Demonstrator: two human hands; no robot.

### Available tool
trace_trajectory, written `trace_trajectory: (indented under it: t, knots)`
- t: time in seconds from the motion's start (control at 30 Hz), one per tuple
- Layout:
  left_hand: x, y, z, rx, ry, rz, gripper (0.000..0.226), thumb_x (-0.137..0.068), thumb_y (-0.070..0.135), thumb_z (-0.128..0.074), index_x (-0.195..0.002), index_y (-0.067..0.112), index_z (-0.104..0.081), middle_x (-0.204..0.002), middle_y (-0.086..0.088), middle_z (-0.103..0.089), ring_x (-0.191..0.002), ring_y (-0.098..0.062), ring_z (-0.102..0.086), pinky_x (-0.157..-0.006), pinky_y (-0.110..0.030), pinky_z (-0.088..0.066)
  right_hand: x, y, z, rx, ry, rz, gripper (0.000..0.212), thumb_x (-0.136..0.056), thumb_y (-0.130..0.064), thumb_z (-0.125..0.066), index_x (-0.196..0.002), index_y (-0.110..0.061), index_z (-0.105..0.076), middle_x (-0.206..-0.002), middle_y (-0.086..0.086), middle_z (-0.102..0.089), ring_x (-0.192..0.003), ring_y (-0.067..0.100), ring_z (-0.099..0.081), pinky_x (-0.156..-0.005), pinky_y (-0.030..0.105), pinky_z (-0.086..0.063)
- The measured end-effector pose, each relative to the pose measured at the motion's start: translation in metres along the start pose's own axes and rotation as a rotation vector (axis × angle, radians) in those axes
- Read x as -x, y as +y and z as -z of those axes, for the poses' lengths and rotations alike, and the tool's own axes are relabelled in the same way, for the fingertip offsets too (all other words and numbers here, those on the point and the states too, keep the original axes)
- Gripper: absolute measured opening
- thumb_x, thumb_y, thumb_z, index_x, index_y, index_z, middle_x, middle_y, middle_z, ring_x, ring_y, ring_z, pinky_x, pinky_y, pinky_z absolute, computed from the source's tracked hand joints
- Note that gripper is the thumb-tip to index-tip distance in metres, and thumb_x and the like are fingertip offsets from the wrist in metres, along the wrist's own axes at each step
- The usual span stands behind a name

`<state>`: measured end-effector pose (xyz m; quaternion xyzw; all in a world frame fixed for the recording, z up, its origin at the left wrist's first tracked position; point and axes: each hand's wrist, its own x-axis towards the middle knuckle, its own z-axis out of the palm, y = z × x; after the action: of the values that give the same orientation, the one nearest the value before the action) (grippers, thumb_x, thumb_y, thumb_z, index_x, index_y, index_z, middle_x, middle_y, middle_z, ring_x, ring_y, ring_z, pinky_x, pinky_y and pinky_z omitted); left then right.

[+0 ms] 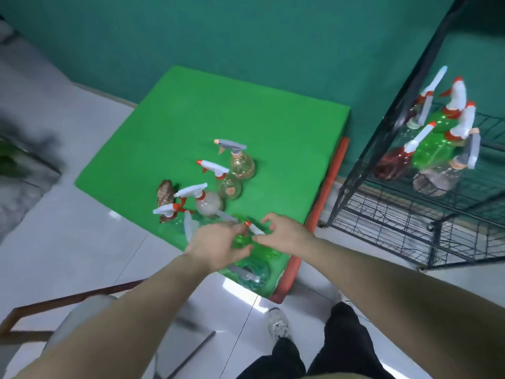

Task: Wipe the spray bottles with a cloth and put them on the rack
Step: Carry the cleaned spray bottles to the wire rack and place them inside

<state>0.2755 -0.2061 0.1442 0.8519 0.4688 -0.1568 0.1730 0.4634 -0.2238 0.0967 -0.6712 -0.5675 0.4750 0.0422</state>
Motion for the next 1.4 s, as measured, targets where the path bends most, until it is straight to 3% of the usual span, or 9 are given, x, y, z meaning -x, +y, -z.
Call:
trace_trajectory:
  t: [0.17,0.27,0.37,0.57,0.77,0.87,1.0,1.17,1.4]
  knots:
    - [0.015,0.006,-0.010,-0.164,-0.074,0.069,0.053,-0.097,0.067,-0.046,-0.144,0.043,-0.052,-0.107,-0.007,-0.074,-0.107,-0.028,-0.069,-0.083,-0.032,-0.050,-0.010,-0.002,-0.013,0.130,0.039,0.057,0.039,-0.094,-0.035,-0.064,-0.131,-0.024,-0.060,-0.112,0.007,-0.054,-0.080,0.022,-0.059,-0.066,0.032,-0.047]
    - [0.021,0.013,-0.016,-0.118,-0.119,0.120,0.050,-0.099,0.062,-0.045,-0.144,0.042,-0.053,-0.116,-0.009,-0.071,-0.111,-0.032,-0.066,-0.082,-0.032,-0.049,-0.011,-0.003,-0.011,0.152,0.090,0.053,0.034,-0.096,-0.029,-0.061,-0.126,-0.016,-0.061,-0.109,0.008,-0.052,-0.082,0.024,-0.061,-0.069,0.035,-0.050]
    - [0.024,0.018,-0.031,-0.001,-0.136,0.185,0.046,-0.102,0.053,-0.046,-0.144,0.036,-0.056,-0.119,-0.012,-0.071,-0.112,-0.033,-0.065,-0.084,-0.035,-0.052,-0.008,-0.001,-0.009,0.140,0.113,0.042,0.028,-0.096,-0.026,-0.060,-0.120,-0.011,-0.057,-0.099,0.006,-0.047,-0.079,0.023,-0.054,-0.062,0.032,-0.040]
    - [0.017,0.018,-0.048,0.140,-0.025,0.279,0.035,-0.101,0.044,-0.049,-0.102,0.019,-0.074,-0.082,-0.008,-0.069,-0.072,-0.028,-0.056,-0.059,-0.032,-0.038,0.000,0.007,-0.003,0.098,0.148,0.012,0.017,-0.096,-0.024,-0.056,-0.107,-0.012,-0.050,-0.093,0.007,-0.051,-0.080,0.025,-0.053,-0.063,0.035,-0.038]
    - [0.012,0.032,-0.059,0.407,0.072,0.385,0.034,-0.098,0.055,-0.058,-0.095,0.021,-0.055,-0.081,0.002,-0.067,-0.075,-0.022,-0.058,-0.063,-0.031,-0.038,0.014,0.022,0.003,0.042,0.194,-0.026,0.022,-0.096,-0.026,-0.056,-0.112,-0.012,-0.053,-0.099,0.008,-0.058,-0.085,0.026,-0.058,-0.061,0.033,-0.035]
    - [0.006,0.039,-0.063,0.480,0.090,0.406,0.023,-0.099,0.037,-0.063,-0.097,0.018,-0.050,-0.085,-0.002,-0.073,-0.076,-0.022,-0.064,-0.059,-0.031,-0.041,0.023,0.030,0.009,0.020,0.221,-0.044,0.022,-0.096,-0.026,-0.056,-0.113,-0.013,-0.053,-0.099,0.008,-0.058,-0.087,0.027,-0.060,-0.062,0.033,-0.039]
    - [0.002,0.047,-0.060,0.421,0.091,0.356,0.010,-0.096,0.007,-0.055,-0.098,0.014,-0.049,-0.085,-0.005,-0.061,-0.075,-0.026,-0.056,-0.050,-0.031,-0.029,0.039,0.041,0.025,-0.023,0.265,-0.075,0.019,-0.094,-0.026,-0.057,-0.109,-0.015,-0.054,-0.097,0.007,-0.061,-0.084,0.024,-0.062,-0.059,0.031,-0.041]
    - [-0.017,0.079,-0.036,0.437,0.141,0.149,0.013,-0.097,0.005,-0.054,-0.107,0.014,-0.056,-0.093,-0.006,-0.060,-0.082,-0.027,-0.058,-0.067,-0.032,-0.037,0.070,0.059,0.060,-0.064,0.368,-0.131,0.016,-0.094,-0.030,-0.058,-0.105,-0.019,-0.054,-0.092,0.003,-0.063,-0.071,0.015,-0.057,-0.053,0.028,-0.039]
    - [-0.064,0.192,0.039,0.425,0.240,-0.234,0.019,-0.097,0.012,-0.058,-0.113,0.016,-0.066,-0.085,-0.004,-0.052,-0.078,-0.028,-0.053,-0.065,-0.029,-0.025,0.147,0.111,0.139,-0.152,0.578,-0.292,0.023,-0.095,-0.035,-0.056,-0.109,-0.018,-0.055,-0.091,0.002,-0.066,-0.078,0.021,-0.064,-0.061,0.032,-0.047]
